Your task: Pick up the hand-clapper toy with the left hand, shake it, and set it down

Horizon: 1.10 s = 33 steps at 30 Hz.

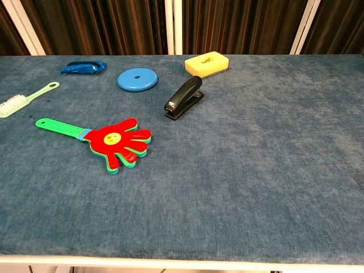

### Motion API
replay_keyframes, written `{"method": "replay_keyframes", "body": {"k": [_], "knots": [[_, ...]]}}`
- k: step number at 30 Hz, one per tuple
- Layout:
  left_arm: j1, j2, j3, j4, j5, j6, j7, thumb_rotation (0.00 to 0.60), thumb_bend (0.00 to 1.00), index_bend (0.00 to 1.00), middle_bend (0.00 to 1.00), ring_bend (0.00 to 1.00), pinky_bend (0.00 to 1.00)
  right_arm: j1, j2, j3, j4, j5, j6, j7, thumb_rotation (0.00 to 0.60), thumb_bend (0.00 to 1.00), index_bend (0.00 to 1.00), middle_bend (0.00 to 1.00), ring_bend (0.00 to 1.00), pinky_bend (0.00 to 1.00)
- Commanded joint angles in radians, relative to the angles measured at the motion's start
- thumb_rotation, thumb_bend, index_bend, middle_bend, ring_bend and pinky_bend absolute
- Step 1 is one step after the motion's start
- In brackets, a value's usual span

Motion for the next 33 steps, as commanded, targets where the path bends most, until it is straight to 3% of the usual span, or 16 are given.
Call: {"method": "replay_keyframes", "body": {"k": [1,11,16,19,26,33], "knots": [[0.003,0.000,0.000,0.003,-0.001,0.005,-0.004,0.600,0.11,0.05,0.06,0.00,0.00,0.005,-0.003,0.001,-0.001,0.001,-0.004,-0.005,0.600,0.31,0.00,0.00,0.00,0.00],[-0.007,-0.006,0.004,-0.006,0.025,-0.004,-0.009,0.600,0.11,0.06,0.06,0.00,0.00,0.002,0.006,0.002,0.005,0.004,0.002,0.009,0.600,0.31,0.00,0.00,0.00,0.00],[-0.053,-0.032,0.009,0.024,0.120,-0.014,-0.066,0.600,0.13,0.12,0.10,0.00,0.06,-0.001,0.011,0.001,0.011,0.009,0.001,0.010,0.600,0.31,0.00,0.00,0.00,0.00],[-0.101,-0.052,0.018,0.034,0.152,-0.078,-0.067,0.600,0.13,0.14,0.12,0.00,0.12,-0.002,0.020,0.007,0.009,0.011,0.010,0.014,0.600,0.32,0.00,0.00,0.00,0.00],[-0.253,-0.153,0.011,0.115,0.164,-0.285,-0.178,0.600,0.13,0.14,0.12,0.00,0.12,-0.006,0.033,0.014,0.011,0.020,0.016,0.033,0.600,0.32,0.00,0.00,0.00,0.00],[-0.371,-0.254,0.005,0.185,0.213,-0.377,-0.171,0.600,0.13,0.15,0.13,0.02,0.19,-0.004,0.041,0.026,0.022,0.044,0.009,0.047,0.600,0.32,0.00,0.00,0.00,0.00]]}}
